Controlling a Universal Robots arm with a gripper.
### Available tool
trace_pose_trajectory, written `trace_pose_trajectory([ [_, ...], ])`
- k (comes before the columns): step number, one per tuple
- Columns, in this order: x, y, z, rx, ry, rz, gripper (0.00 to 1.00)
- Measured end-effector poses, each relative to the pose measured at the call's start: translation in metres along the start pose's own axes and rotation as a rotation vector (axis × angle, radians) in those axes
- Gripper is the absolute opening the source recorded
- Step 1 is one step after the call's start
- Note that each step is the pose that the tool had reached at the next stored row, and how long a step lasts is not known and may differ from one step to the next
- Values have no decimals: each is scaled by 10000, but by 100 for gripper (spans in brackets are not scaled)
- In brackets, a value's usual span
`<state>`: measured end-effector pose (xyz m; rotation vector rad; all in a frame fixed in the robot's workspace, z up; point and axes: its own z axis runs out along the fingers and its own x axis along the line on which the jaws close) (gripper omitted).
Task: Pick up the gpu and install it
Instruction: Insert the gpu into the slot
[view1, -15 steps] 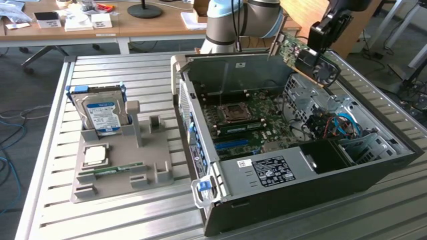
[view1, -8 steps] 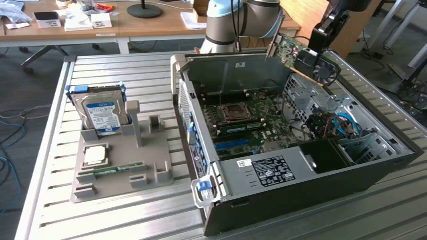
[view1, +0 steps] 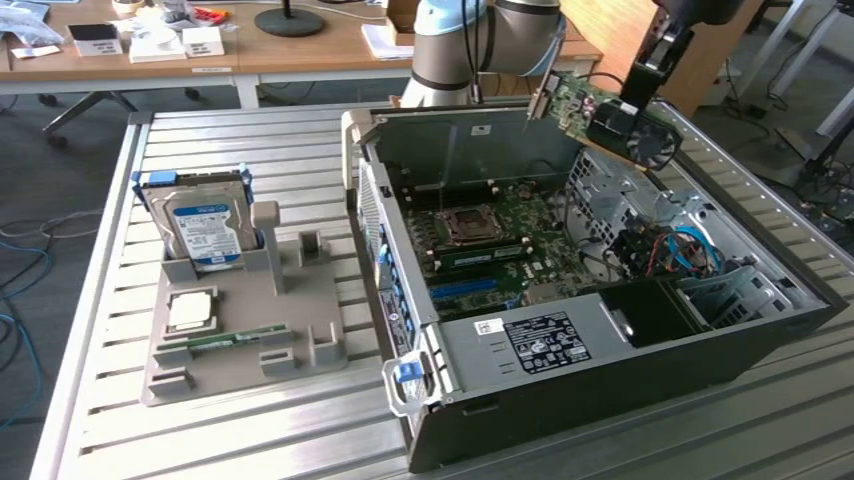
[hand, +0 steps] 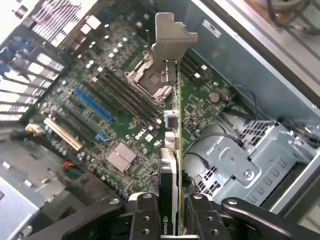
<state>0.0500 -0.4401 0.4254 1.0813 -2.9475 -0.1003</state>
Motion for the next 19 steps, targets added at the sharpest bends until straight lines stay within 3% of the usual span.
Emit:
trace_pose_trajectory([
  [19, 0, -1, 17, -66, 186, -3085, 27],
])
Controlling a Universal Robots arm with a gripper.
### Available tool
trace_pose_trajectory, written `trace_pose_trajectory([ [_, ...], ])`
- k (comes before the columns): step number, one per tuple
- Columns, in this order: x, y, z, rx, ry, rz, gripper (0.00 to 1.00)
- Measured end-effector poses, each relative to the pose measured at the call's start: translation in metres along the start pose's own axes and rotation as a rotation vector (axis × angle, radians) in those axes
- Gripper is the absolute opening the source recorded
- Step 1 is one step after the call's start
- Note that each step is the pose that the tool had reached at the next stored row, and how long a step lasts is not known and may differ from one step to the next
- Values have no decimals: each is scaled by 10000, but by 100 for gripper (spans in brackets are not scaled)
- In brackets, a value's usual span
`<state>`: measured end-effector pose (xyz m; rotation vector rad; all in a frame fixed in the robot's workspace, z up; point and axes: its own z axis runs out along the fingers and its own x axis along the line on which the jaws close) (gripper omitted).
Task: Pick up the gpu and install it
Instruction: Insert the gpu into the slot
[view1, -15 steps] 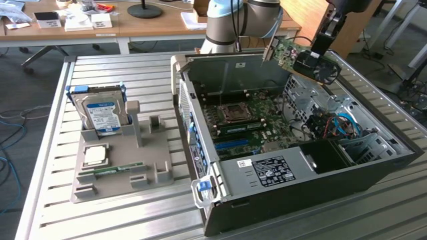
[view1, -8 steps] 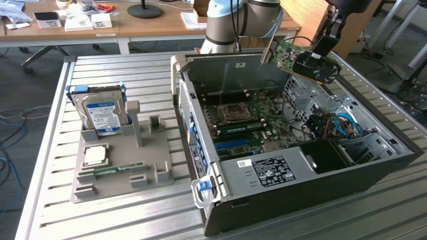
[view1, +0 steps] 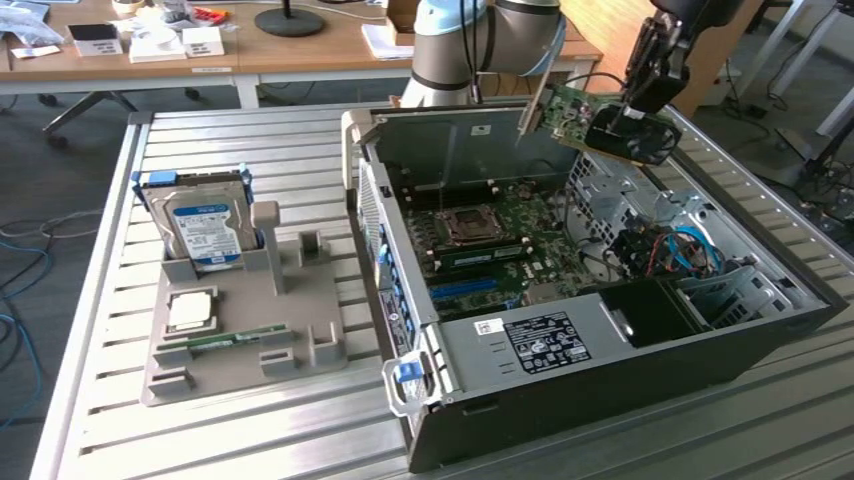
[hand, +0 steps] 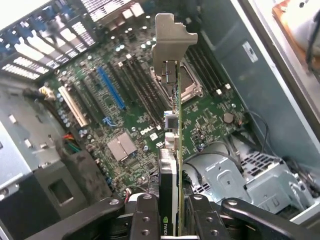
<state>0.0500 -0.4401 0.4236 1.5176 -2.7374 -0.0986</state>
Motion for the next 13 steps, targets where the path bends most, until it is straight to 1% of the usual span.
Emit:
trace_pose_trajectory([
  [13, 0, -1, 9, -46, 126, -2105, 27],
])
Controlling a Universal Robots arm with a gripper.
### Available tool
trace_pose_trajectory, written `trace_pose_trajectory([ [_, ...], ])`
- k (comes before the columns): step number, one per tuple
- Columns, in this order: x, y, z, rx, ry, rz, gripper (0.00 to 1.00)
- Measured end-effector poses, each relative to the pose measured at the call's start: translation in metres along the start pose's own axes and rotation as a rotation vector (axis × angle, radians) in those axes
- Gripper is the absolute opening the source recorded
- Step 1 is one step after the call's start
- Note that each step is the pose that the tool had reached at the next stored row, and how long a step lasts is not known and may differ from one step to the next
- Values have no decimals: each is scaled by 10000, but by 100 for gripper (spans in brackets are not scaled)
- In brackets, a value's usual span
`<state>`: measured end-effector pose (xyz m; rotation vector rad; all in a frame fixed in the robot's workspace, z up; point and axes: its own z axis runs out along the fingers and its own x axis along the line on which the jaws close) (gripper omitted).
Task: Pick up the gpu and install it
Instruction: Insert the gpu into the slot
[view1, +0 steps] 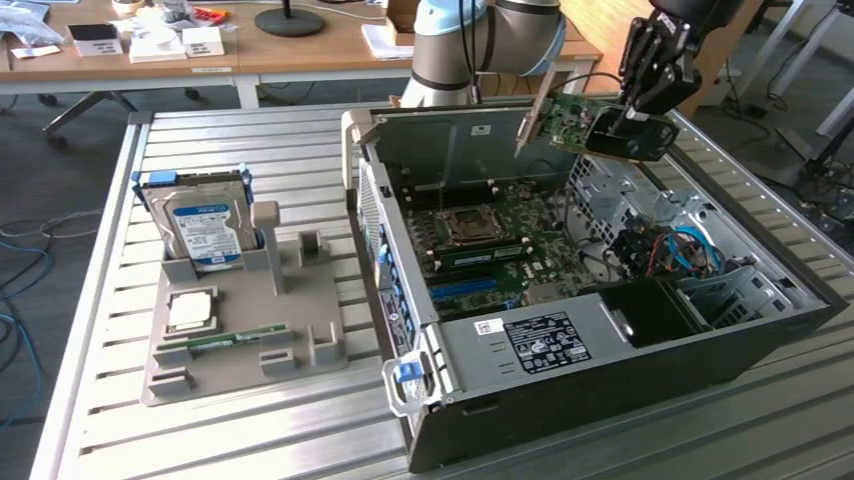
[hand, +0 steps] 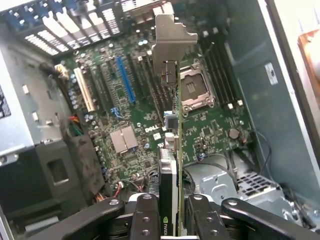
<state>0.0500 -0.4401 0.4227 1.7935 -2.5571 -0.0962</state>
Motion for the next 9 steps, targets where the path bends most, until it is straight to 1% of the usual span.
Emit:
trace_pose_trajectory([
  [1, 0, 0, 0, -3, 10, -155, 27],
  [2, 0, 0, 2, -12, 32, -541, 27],
  [9, 0, 0, 5, -35, 98, -1635, 27],
])
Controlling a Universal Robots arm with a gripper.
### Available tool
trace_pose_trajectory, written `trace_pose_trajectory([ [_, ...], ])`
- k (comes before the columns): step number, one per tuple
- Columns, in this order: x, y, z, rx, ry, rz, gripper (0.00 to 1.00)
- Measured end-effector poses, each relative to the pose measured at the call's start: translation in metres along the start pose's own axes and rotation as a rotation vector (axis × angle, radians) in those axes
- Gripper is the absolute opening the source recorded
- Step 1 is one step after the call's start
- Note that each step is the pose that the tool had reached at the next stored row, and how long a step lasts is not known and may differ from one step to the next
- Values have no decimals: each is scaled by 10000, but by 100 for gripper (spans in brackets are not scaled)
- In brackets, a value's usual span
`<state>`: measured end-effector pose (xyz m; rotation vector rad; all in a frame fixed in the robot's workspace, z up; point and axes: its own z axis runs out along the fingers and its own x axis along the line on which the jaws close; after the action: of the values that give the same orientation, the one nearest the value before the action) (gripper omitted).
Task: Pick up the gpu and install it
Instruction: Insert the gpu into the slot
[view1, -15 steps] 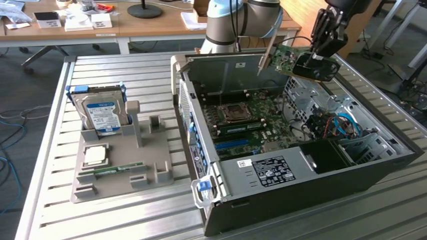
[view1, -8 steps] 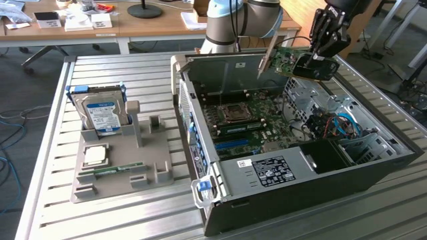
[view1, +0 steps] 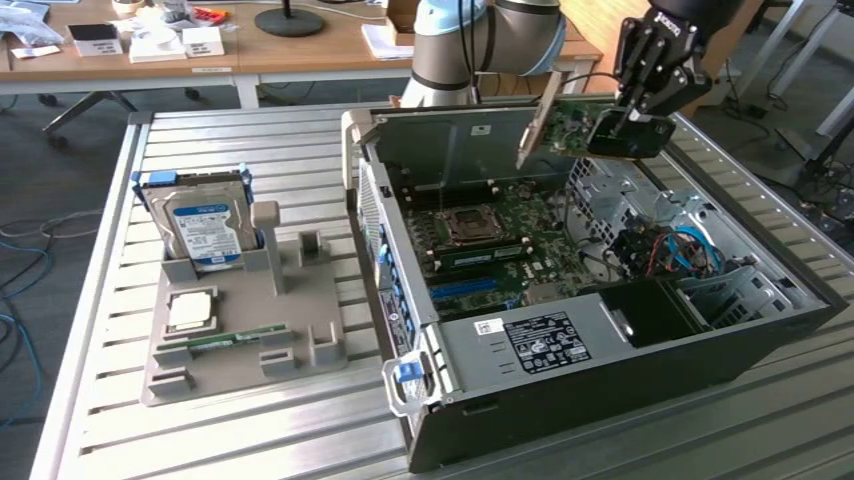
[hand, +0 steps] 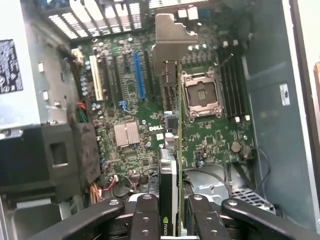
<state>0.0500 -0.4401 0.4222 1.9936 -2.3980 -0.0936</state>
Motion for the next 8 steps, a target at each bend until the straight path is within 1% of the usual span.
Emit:
trace_pose_trajectory([
  [2, 0, 0, 0, -5, 13, -224, 27],
  [8, 0, 0, 0, -5, 14, -228, 27],
])
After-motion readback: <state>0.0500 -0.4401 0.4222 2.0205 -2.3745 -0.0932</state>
